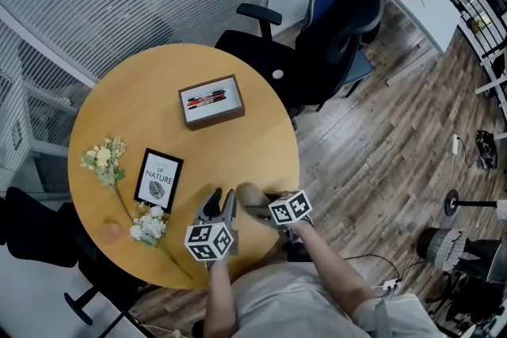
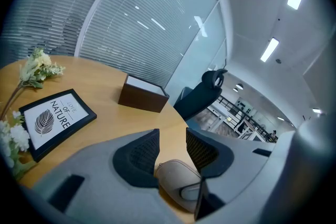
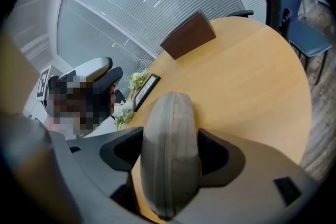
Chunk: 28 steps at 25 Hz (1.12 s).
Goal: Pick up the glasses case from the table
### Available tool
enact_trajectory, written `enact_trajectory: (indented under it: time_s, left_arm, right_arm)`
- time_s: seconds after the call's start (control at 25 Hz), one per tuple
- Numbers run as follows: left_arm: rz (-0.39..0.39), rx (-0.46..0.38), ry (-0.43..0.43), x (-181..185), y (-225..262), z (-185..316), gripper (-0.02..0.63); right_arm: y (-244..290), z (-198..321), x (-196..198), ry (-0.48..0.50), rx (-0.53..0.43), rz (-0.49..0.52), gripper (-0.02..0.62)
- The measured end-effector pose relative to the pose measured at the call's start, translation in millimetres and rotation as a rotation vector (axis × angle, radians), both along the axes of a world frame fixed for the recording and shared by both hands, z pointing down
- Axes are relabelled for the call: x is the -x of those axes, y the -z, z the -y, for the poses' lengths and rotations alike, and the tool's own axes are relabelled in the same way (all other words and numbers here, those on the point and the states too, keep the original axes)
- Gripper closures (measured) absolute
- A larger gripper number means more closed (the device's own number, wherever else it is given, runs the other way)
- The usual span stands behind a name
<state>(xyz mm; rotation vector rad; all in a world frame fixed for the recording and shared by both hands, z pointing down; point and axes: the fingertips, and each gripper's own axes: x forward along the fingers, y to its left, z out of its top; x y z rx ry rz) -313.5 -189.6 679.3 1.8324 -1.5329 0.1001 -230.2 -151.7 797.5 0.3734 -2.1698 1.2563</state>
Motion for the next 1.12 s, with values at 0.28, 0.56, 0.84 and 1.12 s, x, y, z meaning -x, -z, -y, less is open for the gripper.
enact_trajectory:
  time_s: [0.28, 0.56, 0.84, 1.12]
  left_arm:
    - [0.003, -0.005, 0.014, 8.3, 2.0, -3.1, 0.454]
    - [0.003, -0.022, 0.016, 6.5, 8.5, -5.7, 0.454]
    - [0.01, -0.033, 0.02, 0.6, 14.4, -13.7, 0.454]
    - [0.024, -0.045, 0.025, -9.4, 22.7, -25.5, 0.454]
  right_arm:
    - [-1.2, -9.2, 10.2, 0.035, -0.05, -0.035, 0.314]
    - [3.4, -13.3, 2.5, -0.011, -0.036, -0.023, 0.321]
    - [15.2, -18.0, -11.5, -0.045, -0.058, -0.002, 0.321]
    - [35.3, -19.3, -21.5, -0.062, -0.106, 0.024, 0.321]
